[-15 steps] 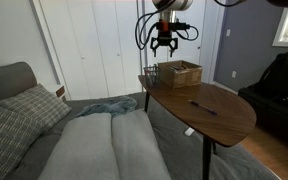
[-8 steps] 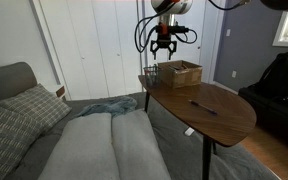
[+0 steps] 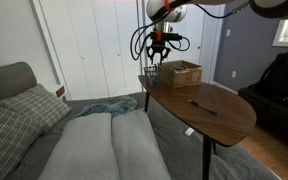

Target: Remove the sunglasses from the desktop pen and pencil box and put it on the table top

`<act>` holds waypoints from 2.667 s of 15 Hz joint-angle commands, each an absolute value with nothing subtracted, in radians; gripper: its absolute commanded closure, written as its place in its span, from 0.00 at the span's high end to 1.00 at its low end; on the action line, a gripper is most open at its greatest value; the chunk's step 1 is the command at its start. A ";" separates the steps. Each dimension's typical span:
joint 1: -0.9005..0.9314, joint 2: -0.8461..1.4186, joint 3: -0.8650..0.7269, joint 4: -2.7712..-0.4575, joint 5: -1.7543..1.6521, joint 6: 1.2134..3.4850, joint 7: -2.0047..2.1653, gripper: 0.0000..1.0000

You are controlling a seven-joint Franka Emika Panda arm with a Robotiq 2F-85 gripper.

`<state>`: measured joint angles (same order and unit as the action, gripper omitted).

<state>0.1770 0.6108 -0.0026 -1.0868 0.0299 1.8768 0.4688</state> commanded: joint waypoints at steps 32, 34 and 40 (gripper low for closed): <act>0.324 0.373 -0.093 -1.167 -0.310 1.573 0.571 0.03; 0.321 0.340 -0.092 -1.200 -0.332 1.571 0.599 0.03; 0.319 0.246 -0.090 -1.318 -0.379 1.403 0.558 0.03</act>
